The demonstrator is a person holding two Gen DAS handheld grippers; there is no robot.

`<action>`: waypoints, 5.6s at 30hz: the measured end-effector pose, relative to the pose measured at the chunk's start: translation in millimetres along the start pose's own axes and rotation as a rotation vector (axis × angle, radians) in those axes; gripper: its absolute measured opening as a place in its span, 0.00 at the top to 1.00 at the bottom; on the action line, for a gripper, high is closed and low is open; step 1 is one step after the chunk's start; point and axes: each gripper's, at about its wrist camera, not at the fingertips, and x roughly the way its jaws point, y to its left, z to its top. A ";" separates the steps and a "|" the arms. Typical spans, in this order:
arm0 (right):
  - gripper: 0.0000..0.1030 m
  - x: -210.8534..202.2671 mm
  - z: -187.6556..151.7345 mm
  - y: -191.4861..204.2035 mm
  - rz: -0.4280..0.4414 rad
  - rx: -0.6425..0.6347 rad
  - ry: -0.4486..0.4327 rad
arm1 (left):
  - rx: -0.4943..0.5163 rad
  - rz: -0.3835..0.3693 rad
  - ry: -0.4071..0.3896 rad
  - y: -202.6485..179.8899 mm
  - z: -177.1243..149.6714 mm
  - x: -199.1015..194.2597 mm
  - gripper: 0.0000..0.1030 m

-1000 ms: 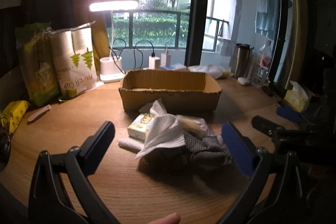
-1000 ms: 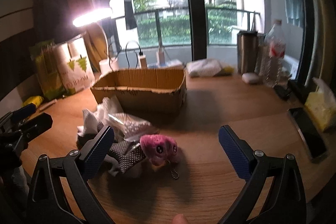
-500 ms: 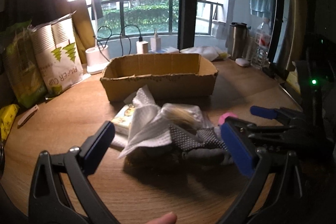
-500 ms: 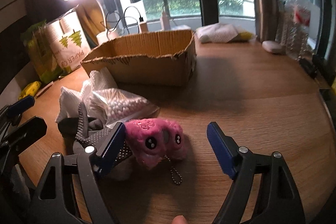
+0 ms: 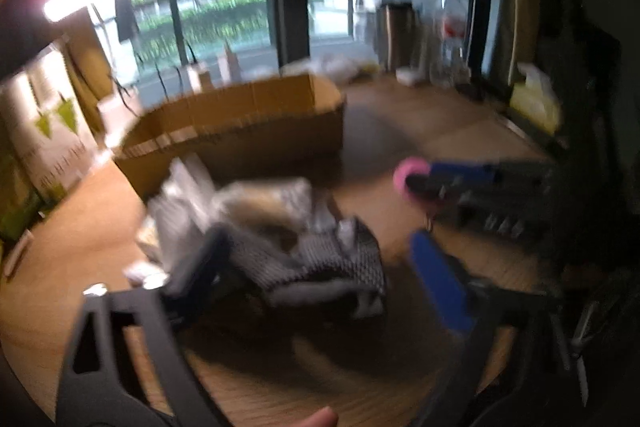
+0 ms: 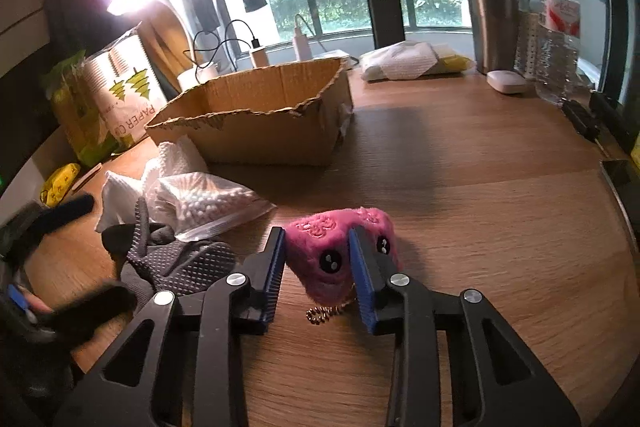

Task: Organize soft objects
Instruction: 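Grasp the pink plush keychain with the right gripper while the left gripper grasps the gray glove, then lift the pink plush with the right gripper while the left gripper lifts the glove, then carry the plush with the right gripper while the left gripper carries the glove over the box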

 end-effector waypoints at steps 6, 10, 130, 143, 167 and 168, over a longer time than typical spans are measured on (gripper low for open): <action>0.67 -8.3 -2.3 -14.0 -0.028 0.019 -0.007 | -0.031 0.006 0.073 10.5 -8.9 15.7 0.29; 0.65 -9.9 -2.2 -18.1 -0.044 0.018 -0.011 | -0.037 -0.013 0.087 11.5 -11.5 14.0 0.35; 0.60 -9.3 53.3 88.3 0.113 -0.172 -0.053 | -0.175 -0.168 -0.071 96.9 29.4 -37.5 0.72; 0.60 -10.3 65.0 95.9 0.088 -0.202 -0.064 | -0.174 -0.155 -0.139 117.0 49.7 -51.1 0.72; 0.60 -5.7 117.0 47.8 0.065 -0.175 -0.149 | -0.147 -0.135 -0.195 102.1 106.8 -10.5 0.72; 0.60 -3.2 118.6 45.3 0.065 -0.172 -0.148 | -0.145 -0.134 -0.191 101.1 108.4 -6.2 0.72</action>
